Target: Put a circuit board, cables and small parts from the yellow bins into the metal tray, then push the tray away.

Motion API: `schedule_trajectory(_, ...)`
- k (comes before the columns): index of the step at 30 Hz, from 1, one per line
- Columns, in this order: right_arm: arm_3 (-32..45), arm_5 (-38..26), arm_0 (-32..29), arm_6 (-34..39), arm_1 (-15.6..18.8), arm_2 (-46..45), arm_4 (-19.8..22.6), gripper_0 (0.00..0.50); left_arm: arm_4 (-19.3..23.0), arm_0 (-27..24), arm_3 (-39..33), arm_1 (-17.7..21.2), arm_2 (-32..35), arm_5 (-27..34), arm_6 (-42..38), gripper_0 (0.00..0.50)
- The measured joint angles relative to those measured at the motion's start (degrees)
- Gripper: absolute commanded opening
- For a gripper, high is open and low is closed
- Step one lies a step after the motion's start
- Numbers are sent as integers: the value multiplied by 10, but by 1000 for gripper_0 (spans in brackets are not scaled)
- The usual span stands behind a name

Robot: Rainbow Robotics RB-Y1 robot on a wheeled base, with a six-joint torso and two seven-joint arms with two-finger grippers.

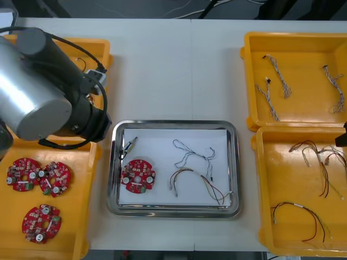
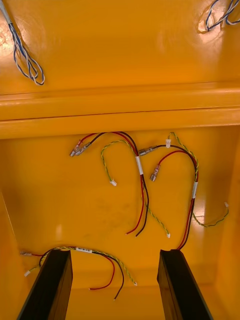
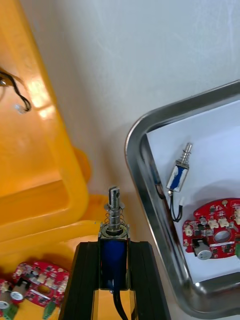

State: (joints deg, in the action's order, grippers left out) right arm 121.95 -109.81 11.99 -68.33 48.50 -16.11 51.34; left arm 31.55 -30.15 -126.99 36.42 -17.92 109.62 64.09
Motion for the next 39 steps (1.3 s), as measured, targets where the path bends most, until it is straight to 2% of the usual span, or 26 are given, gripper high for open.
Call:
schedule_trajectory(7,0,0,0,0,0,0,0,500,-12,0,0,-11,-65,-9,-64,0)
schedule_trajectory(18,0,0,0,0,0,0,0,500,-16,0,1,-11,-144,-103,-67,0)
schedule_trajectory(30,0,0,0,0,0,0,0,500,-16,0,54,-12,-181,-207,-68,0)
schedule_trajectory(39,0,0,0,0,0,0,0,500,-36,-5,93,-31,-200,-215,-70,0)
